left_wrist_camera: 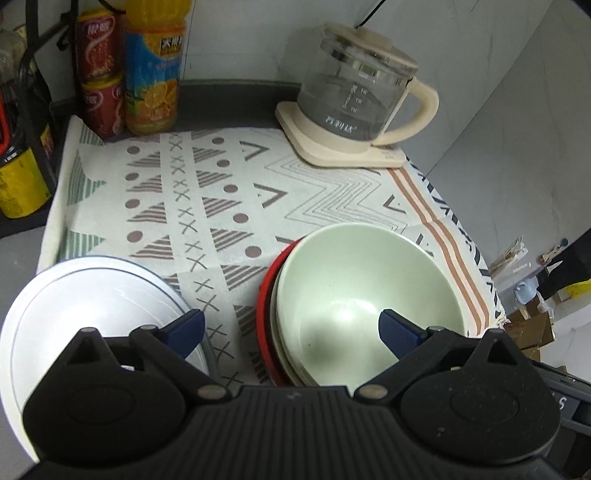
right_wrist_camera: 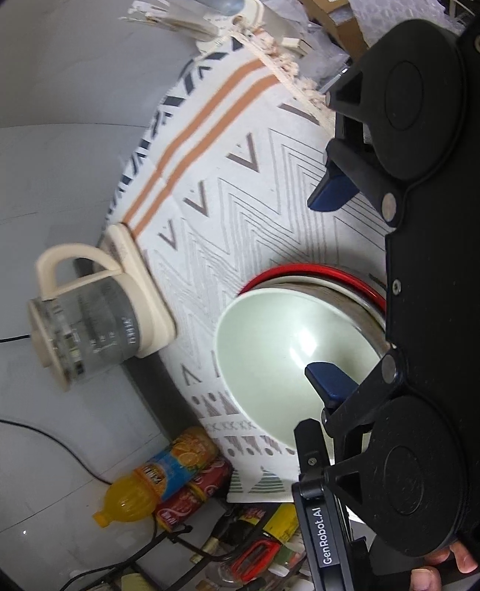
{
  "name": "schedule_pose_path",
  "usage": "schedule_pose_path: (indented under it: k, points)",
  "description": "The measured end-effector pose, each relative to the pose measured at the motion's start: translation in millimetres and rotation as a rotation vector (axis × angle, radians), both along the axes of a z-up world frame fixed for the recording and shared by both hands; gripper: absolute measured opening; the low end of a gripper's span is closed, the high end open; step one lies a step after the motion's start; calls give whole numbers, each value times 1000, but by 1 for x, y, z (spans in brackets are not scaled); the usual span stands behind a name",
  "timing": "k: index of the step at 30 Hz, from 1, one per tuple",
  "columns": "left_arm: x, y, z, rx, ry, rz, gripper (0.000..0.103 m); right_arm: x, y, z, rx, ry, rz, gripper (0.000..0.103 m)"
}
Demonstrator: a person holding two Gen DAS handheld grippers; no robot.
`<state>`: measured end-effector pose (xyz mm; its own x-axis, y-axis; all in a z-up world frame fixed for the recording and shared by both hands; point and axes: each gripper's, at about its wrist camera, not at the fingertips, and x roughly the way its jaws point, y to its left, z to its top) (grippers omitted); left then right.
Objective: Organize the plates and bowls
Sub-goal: 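Close both grippers on the rim of the nested bowl stack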
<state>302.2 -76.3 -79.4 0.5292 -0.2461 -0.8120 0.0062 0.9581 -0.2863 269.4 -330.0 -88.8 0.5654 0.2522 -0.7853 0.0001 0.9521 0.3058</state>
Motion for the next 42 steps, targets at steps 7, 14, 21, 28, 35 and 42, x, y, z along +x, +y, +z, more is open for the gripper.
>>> schedule_pose_path:
  k: [7, 14, 21, 28, 35, 42]
  points:
    - [12, 3, -19, 5, 60, -10, 83, 11, 6, -20, 14, 83, 10, 67]
    - [21, 9, -31, -30, 115, -3, 60, 20, 11, -34, 29, 135, 23, 56]
    - [29, 10, -44, -69, 174, -9, 36, 27, 14, -44, 33, 166, 27, 45]
    - [35, 12, -55, -104, 214, -17, 28, 30, 12, -50, 59, 193, 29, 44]
    - [35, 13, -56, -117, 215, -25, 27, 28, 6, -53, 95, 197, 13, 39]
    - [33, 17, -50, -107, 203, -24, 28, 25, 4, -51, 133, 192, 8, 35]
